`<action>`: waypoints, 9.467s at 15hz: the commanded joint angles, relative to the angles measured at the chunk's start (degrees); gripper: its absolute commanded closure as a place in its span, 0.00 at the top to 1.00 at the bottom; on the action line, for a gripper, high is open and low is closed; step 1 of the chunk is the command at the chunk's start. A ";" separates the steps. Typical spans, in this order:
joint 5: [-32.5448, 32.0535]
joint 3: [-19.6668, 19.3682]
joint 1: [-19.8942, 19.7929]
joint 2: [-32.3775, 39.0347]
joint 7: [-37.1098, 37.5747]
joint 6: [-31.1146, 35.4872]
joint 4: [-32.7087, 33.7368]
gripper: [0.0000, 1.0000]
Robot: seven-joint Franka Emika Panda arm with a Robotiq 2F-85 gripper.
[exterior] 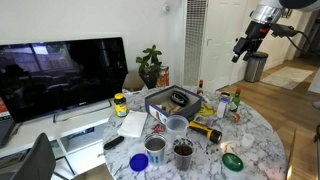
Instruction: Turn off the torch and put it upside down
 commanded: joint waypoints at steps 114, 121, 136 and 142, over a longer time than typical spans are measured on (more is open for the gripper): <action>-12.31 0.76 17.02 56.39 6.28 31.33 12.38 1.00; -9.21 6.41 10.15 63.29 -1.44 31.20 19.57 1.00; -7.81 9.07 6.65 70.77 -5.09 33.23 25.99 0.69; -5.87 11.92 3.88 69.51 -7.82 33.28 24.07 0.29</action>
